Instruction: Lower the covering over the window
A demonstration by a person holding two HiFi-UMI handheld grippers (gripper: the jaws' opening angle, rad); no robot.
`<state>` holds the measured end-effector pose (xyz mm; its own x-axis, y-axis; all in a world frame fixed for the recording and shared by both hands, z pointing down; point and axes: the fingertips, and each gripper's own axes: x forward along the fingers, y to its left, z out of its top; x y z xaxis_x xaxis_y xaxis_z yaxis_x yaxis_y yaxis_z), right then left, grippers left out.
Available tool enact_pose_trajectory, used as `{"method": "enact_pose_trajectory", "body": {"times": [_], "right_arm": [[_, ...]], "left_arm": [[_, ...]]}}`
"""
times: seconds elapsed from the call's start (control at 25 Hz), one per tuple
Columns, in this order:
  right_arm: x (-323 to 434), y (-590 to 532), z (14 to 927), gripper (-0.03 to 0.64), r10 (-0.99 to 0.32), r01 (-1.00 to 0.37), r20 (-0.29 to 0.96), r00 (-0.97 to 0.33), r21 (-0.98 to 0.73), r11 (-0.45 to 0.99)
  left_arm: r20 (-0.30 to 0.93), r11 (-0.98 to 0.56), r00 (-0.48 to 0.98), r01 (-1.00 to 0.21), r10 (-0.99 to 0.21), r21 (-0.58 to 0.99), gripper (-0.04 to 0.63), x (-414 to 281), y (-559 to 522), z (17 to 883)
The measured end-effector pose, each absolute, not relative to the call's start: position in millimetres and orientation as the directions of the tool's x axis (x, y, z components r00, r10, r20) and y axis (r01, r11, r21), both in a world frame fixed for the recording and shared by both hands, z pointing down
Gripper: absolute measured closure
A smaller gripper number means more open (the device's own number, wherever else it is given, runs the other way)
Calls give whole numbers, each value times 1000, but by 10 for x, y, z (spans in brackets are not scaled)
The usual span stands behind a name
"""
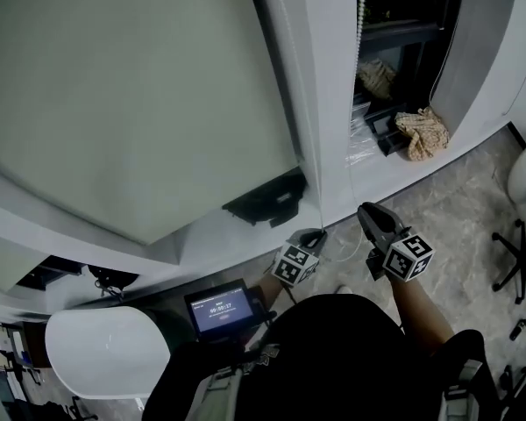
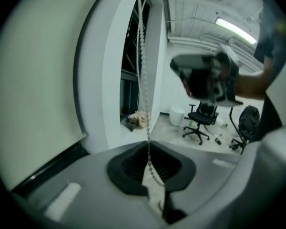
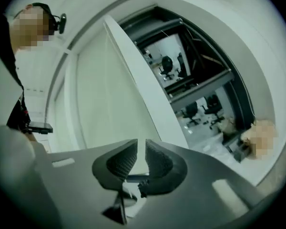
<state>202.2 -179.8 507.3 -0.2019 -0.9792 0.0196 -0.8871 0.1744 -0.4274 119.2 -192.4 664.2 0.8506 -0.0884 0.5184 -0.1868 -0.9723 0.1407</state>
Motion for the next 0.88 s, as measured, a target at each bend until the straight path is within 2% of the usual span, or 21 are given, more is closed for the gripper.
{"method": "enact_pose_trajectory", "body": {"times": [0.08,0.28,0.6,0.72,0.84,0.88], "right_arm": [[1905,-1849,4590,550,-967,-890,-80,-243,-379,255],[1596,-2088,3563,513,-891,-832,-226,-393,-325,449],[1331,-2635,1686,436,-784,-759,-271,-558,-217,615],[1226,-2931,949,437,-761,-745,-283,-584,-186,641],[1119,-2933,760,440,-722,-727,-291,-628,-112,678],[1092,-2900,748,503,-715,-724,-291,-636,-94,683]], "left_arm": [[565,-964,821,-206,-78,166,583,1086,-1843,6881],[648,-972,759,-197,-69,127,583,885,-1772,7293],[662,-977,748,-173,-46,128,583,778,-1578,7205],[653,-976,757,-160,-27,145,583,745,-1540,6998],[647,-980,762,-147,-24,137,583,715,-1415,7199],[644,-980,764,-147,-27,133,583,723,-1382,7268]]}}
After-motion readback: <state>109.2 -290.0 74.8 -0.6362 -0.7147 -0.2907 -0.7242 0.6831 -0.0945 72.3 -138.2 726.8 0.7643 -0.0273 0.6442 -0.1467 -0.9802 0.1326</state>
